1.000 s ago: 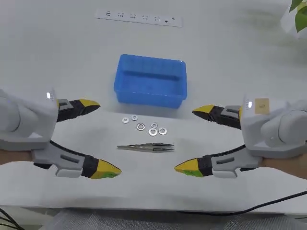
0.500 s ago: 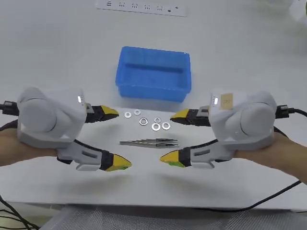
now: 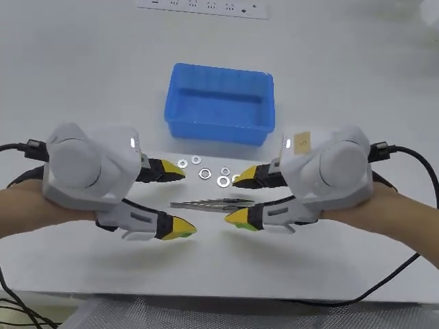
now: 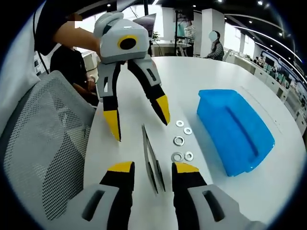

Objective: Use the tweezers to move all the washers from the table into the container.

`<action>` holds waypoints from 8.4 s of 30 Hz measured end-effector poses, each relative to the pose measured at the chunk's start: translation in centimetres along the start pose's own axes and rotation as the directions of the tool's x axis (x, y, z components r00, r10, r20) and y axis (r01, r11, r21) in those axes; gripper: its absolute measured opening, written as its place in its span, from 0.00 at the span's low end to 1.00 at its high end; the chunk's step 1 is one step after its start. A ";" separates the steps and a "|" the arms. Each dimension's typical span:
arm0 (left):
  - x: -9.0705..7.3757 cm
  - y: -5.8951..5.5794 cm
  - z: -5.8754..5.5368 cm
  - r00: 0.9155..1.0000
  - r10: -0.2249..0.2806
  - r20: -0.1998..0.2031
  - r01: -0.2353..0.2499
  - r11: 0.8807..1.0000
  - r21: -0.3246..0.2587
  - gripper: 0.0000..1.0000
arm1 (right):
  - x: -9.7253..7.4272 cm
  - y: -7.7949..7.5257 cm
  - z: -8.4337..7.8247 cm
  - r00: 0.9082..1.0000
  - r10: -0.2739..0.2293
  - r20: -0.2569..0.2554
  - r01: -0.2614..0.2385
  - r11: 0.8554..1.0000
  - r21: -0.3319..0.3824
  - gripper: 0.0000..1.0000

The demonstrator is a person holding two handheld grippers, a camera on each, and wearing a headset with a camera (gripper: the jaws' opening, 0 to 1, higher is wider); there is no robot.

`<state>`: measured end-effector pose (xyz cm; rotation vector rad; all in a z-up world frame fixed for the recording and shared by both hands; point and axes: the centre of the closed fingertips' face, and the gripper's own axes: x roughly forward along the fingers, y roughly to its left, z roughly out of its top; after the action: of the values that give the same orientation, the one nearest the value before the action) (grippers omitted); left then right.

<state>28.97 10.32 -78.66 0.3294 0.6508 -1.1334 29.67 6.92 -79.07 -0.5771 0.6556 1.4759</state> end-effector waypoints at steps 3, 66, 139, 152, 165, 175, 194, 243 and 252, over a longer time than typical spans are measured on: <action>0.1 0.1 -0.1 1.000 -0.004 -0.004 0.004 1.000 0.012 0.50 | 0.3 0.1 -0.2 1.000 0.011 -0.016 -0.012 1.000 -0.009 0.27; 0.7 0.3 -1.0 0.990 -0.055 -0.130 0.080 0.977 0.197 0.05 | 1.3 -0.1 -0.8 0.998 0.024 -0.058 -0.032 0.988 -0.149 0.08; 1.8 -3.9 11.4 0.968 -0.164 0.190 0.103 0.949 0.298 0.05 | -2.9 -0.4 -1.1 0.989 -0.036 0.142 0.070 0.969 -0.236 0.07; 0.1 -4.2 10.9 0.963 -0.145 0.226 0.087 0.965 0.247 0.05 | -2.4 0.8 0.3 0.985 -0.022 0.173 0.060 0.975 -0.216 0.08; -1.4 -3.4 10.8 0.963 -0.113 0.245 0.055 0.971 0.232 0.05 | -2.3 0.6 1.6 0.980 -0.043 0.193 0.087 0.970 -0.228 0.11; -2.5 -2.1 10.0 0.968 -0.091 0.236 0.038 0.974 0.221 0.05 | -1.8 0.2 1.6 0.983 -0.058 0.177 0.096 0.972 -0.216 0.17; -2.0 -0.6 10.2 0.971 -0.089 0.224 0.027 0.963 0.267 0.05 | -2.3 -0.9 -0.4 0.982 -0.098 0.164 0.110 0.992 -0.065 0.31; -1.3 0.7 9.5 0.977 -0.157 0.144 0.129 0.974 0.187 0.05 | 0.3 -2.0 2.3 0.986 -0.029 0.165 0.045 0.994 -0.098 0.23; -1.1 0.3 9.6 0.975 -0.167 0.150 0.138 0.973 0.186 0.05 | 0.6 -2.3 2.2 0.989 -0.015 0.148 0.033 0.992 -0.121 0.14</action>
<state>31.96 5.96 -70.61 0.3349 0.4367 -1.3545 32.03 8.86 -78.00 -0.5626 0.4437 1.5275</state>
